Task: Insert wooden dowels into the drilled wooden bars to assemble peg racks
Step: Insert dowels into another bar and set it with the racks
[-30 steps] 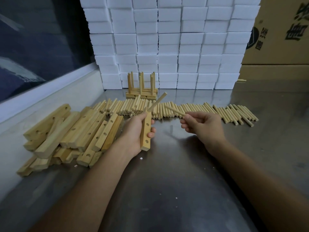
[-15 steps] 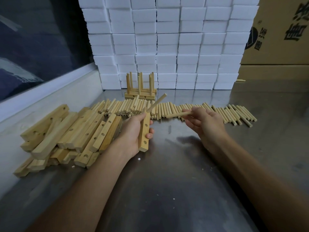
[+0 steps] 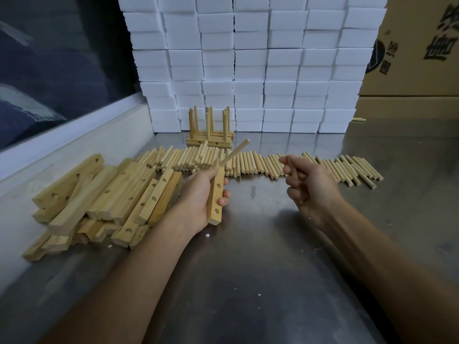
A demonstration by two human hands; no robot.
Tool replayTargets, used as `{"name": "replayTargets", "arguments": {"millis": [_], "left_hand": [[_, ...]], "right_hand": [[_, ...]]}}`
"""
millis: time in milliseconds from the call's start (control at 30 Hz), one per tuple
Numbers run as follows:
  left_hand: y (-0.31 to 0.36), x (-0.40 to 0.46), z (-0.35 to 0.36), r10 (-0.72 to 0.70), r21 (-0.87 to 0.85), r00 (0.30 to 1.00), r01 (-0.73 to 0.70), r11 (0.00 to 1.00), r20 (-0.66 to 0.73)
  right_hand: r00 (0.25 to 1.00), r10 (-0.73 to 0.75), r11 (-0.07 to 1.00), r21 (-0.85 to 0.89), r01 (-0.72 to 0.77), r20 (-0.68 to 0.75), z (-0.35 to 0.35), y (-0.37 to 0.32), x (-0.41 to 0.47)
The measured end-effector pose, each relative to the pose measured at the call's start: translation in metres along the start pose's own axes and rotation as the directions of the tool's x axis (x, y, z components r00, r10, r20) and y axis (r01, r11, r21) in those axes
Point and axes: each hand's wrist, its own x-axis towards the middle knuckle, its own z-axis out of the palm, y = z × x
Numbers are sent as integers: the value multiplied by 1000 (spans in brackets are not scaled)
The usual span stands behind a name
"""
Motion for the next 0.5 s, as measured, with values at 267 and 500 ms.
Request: {"name": "replayTargets", "arguments": {"millis": [267, 500], "left_hand": [[0, -1, 1, 1, 1, 1000, -1, 1000, 0], [-1, -1, 3, 21, 9, 1000, -21, 1000, 15]], "right_hand": [[980, -197, 918, -352, 184, -2, 6, 3, -6], [837, -407, 461, -710, 533, 364, 28, 19, -18]]}}
